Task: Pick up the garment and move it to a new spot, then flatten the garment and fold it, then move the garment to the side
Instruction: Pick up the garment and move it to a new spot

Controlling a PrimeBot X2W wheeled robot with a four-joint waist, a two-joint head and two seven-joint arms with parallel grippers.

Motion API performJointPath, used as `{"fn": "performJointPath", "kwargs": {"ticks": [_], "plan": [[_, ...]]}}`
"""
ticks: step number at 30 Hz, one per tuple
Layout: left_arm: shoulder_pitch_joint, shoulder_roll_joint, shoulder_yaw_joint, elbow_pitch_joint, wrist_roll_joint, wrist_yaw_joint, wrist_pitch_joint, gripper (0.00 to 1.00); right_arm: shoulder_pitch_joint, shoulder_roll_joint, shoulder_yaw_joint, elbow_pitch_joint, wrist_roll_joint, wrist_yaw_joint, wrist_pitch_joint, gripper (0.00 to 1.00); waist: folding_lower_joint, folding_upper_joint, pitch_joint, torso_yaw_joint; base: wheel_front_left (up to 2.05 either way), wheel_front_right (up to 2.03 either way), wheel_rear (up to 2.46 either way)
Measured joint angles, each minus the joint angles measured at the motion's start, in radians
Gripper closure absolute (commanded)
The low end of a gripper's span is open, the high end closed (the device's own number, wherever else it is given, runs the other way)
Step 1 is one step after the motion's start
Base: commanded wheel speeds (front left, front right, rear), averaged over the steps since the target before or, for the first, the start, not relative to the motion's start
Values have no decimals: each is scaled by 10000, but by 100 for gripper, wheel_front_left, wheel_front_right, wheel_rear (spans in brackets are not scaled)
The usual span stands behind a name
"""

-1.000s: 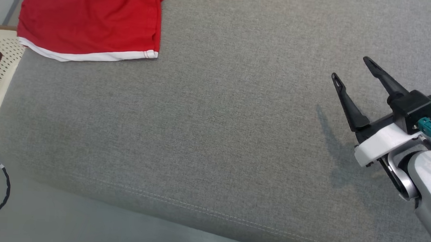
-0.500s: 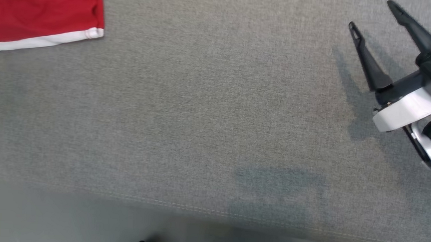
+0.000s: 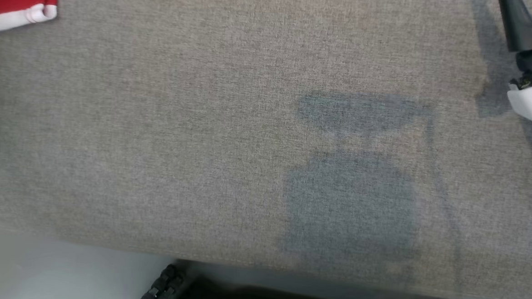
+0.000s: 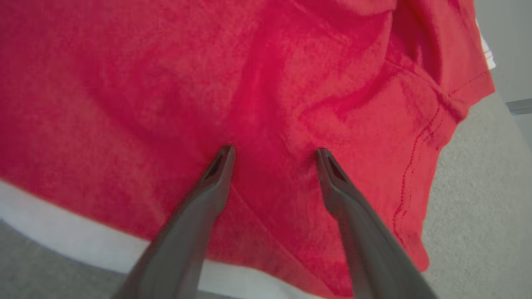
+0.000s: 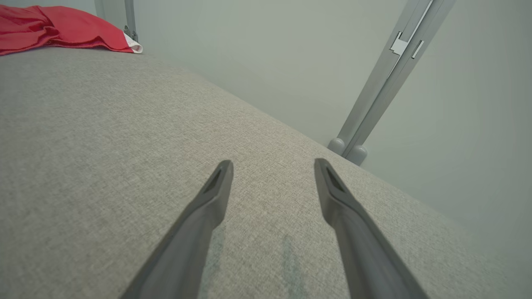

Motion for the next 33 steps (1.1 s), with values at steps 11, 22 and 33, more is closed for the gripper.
{"fn": "performJointPath", "kwargs": {"ticks": [11, 22, 33], "plan": [[-1225, 617, 44, 353, 59, -98, 90, 100, -571, -19, -357, -458, -196, -109, 50, 0, -1, 1, 1424, -162, 0, 0, 0], [-1466, 385, -138, 922, 29, -915, 94, 100, -553, 290, -263, 165, -267, -213, -458, 0, -1, 0, 1112, -163, 0, 0, 0], [-1102, -151, -675, 1256, -12, -1766, 355, 100, 158, 988, 136, 1384, -121, -253, -1168, 0, -1, 0, 43, -84, 0, 0, 0]]}}
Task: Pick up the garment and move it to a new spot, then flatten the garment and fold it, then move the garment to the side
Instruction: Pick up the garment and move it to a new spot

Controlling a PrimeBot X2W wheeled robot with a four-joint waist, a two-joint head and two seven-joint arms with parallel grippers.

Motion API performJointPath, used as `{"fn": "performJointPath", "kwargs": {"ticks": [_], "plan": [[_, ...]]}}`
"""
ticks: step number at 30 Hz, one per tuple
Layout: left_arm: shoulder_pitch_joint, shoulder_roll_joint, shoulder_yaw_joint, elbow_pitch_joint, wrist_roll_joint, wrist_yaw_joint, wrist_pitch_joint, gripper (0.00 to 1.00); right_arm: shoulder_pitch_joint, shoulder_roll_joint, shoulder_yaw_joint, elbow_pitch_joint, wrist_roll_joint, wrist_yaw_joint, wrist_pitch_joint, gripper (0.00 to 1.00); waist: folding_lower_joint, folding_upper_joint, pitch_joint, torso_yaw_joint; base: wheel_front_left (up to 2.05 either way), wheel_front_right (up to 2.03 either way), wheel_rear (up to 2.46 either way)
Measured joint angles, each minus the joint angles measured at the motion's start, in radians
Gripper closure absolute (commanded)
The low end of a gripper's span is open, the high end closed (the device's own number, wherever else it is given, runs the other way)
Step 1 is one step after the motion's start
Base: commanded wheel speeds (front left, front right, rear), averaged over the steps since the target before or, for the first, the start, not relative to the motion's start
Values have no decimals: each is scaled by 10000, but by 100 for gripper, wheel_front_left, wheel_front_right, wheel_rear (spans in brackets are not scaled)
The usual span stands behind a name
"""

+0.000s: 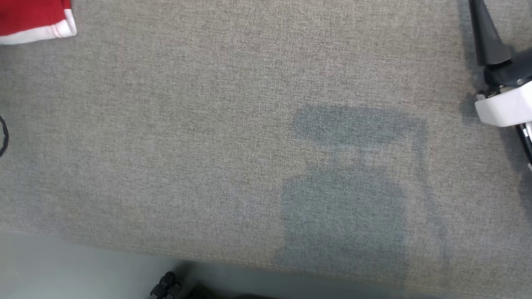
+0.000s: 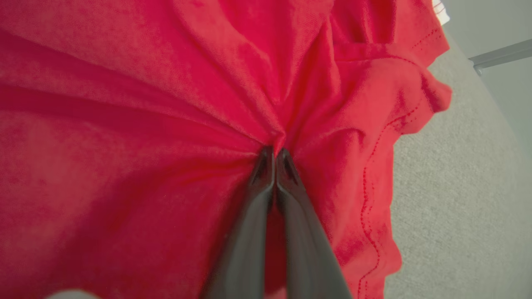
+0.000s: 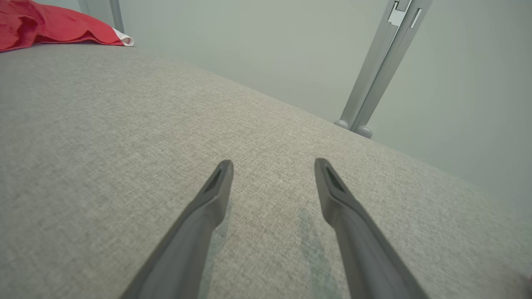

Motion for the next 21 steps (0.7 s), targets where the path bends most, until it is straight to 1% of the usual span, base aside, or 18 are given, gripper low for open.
{"fn": "performJointPath", "kwargs": {"ticks": [10, 18, 21], "plan": [[873, -104, -337, -19, 2, -274, 280, 100, 616, 658, 353, 926, 255, -2, -646, 0, 0, 0, -1236, -14, 0, 0, 0], [1196, -184, -495, -662, -255, -366, 800, 100, 973, 953, 539, 1407, 602, 2, -892, 0, 0, 0, -2192, -117, 0, 0, 0], [1346, -322, -606, -976, -391, -412, 995, 100, 1001, 1118, 646, 1526, 675, 19, -980, 0, 0, 0, -2477, -185, 0, 0, 0]]}}
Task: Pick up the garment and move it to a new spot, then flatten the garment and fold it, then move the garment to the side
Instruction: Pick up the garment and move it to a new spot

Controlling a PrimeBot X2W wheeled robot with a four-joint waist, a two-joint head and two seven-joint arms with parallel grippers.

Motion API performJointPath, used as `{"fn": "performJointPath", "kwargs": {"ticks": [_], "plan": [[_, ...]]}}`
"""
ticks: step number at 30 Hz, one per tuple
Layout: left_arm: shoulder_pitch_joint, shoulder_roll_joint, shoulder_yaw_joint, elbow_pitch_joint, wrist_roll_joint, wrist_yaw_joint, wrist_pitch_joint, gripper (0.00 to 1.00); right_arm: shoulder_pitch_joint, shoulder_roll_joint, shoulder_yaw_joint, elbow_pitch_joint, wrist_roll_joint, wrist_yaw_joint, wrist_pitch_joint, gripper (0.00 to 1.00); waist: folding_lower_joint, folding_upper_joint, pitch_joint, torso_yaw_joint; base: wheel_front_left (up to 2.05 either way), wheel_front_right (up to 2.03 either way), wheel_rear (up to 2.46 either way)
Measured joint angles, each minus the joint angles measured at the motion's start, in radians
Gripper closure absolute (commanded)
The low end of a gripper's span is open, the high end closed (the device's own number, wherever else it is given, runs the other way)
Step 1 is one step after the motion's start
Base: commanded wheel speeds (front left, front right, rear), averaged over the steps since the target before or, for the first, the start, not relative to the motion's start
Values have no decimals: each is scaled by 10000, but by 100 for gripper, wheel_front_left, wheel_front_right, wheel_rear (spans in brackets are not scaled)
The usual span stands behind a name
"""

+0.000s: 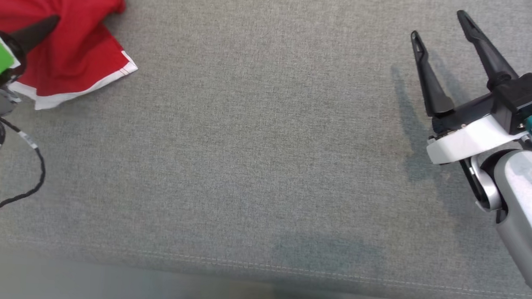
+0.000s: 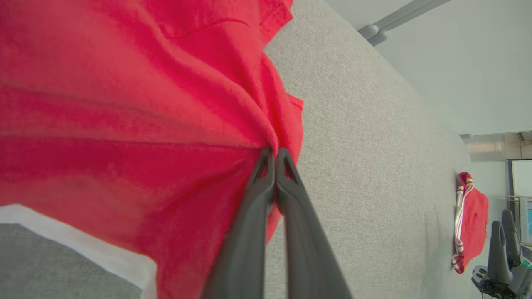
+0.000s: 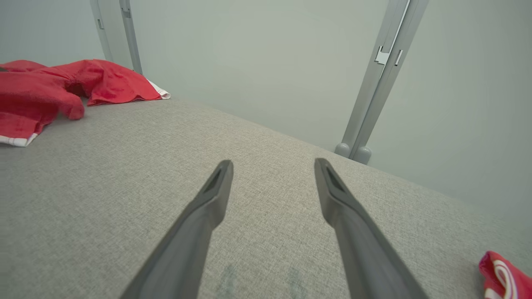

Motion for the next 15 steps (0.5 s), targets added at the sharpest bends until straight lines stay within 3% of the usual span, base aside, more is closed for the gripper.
{"fn": "performJointPath", "kwargs": {"ticks": [15], "plan": [[702, -619, -1220, -2125, -282, -42, 1174, 100, 194, 767, 334, 654, 194, 86, -339, 0, 0, 0, -860, -941, 0, 0, 0]]}}
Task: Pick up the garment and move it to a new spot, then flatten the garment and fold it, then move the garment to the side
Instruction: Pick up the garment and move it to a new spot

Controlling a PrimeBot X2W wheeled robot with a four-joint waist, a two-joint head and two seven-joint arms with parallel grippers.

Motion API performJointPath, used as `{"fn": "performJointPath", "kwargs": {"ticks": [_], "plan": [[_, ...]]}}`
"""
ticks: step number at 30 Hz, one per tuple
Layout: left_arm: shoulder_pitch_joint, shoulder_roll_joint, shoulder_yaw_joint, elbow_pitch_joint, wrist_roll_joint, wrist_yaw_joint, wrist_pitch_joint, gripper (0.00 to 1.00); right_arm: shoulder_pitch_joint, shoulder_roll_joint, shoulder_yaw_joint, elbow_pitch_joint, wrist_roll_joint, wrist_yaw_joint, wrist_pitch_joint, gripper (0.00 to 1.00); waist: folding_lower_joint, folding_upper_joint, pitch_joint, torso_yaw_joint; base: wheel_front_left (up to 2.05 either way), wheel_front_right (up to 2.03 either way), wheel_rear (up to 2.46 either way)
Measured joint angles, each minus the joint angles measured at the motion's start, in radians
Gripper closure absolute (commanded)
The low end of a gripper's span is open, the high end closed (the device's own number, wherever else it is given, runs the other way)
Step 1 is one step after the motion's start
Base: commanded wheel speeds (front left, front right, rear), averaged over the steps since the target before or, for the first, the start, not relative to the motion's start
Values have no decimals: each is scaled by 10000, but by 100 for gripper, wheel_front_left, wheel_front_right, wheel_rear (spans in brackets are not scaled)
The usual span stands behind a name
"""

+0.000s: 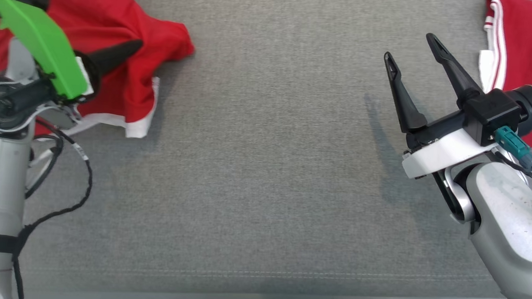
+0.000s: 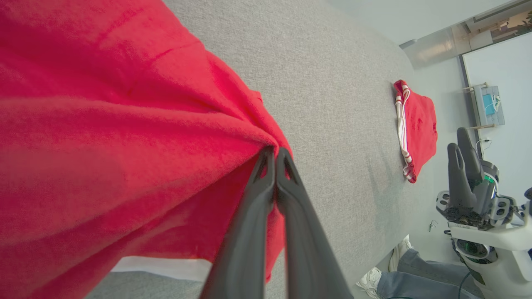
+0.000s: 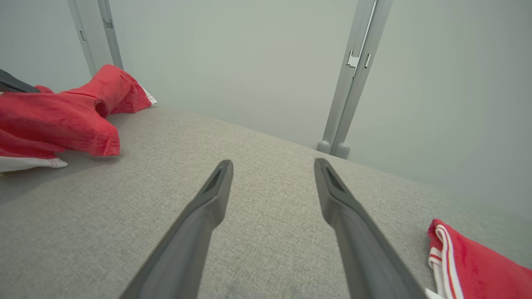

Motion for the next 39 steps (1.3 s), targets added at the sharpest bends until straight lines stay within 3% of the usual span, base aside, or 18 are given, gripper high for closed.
{"fn": "performJointPath", "kwargs": {"ticks": [12, 19, 24, 27, 28, 29, 30, 31, 33, 34, 35, 36, 37, 39], "plan": [[159, -924, -934, -1858, -303, 36, 890, 100, 250, 500, 54, 481, 272, 0, -188, 0, 0, 0, -401, -1285, 0, 0, 0], [161, -1603, -1590, -2552, -502, 709, 1267, 100, 319, 683, 111, 573, 332, 79, -213, 0, 0, 0, -590, -2098, 0, 0, 0], [164, -1653, -1862, -2587, -17, 1151, 1266, 100, 323, 796, 150, 606, 334, 90, -274, 0, 0, 0, -635, -2557, 0, 0, 0], [204, -1549, -1785, -2190, 608, 1745, 984, 100, 329, 903, 276, 671, 334, 211, -276, 0, 0, 0, -615, -2987, 0, 0, 0], [225, -1498, -1762, -2077, 752, 1868, 895, 93, 333, 920, 299, 679, 334, 261, -276, 0, 0, 0, -600, -3089, 0, 0, 0], [258, -1398, -1764, -1973, 857, 1937, 888, 79, 334, 940, 314, 690, 334, 261, -276, 0, 0, 0, -581, -3192, 0, 0, 0], [302, -1321, -1732, -1866, 961, 2025, 784, 86, 337, 947, 328, 713, 334, 263, -278, 0, 0, 0, -560, -3290, 0, 0, 0], [340, -1218, -1743, -1735, 1162, 2040, 683, 87, 342, 963, 336, 732, 334, 265, -278, 0, 0, 0, -535, -3386, 0, 0, 0], [402, -972, -1747, -1513, 1509, 2042, 541, 70, 351, 978, 345, 773, 334, 267, -278, 0, 0, 0, -480, -3571, 0, 0, 0], [424, -882, -1701, -1400, 1603, 2044, 422, 70, 351, 982, 343, 788, 334, 267, -284, 0, 0, 0, -448, -3658, 0, 0, 0], [430, -794, -1699, -1317, 1762, 2044, 343, 59, 351, 982, 337, 813, 334, 268, -299, 0, 0, 0, -416, -3736, 0, 0, 0], [430, -723, -1703, -1244, 1906, 2044, 263, 9, 356, 978, 318, 849, 334, 267, -305, 0, 0, 1, -382, -3807, 0, 0, 0], [429, -685, -1699, -1162, 2040, 2044, 109, 0, 366, 966, 293, 888, 334, 265, -307, 0, 0, 0, -347, -3865, 0, 0, 0], [423, -681, -1685, -1014, 2268, 2044, -224, 0, 416, 901, 245, 955, 332, 265, -309, 0, 0, 0, -279, -3923, 0, 0, 0]]}}
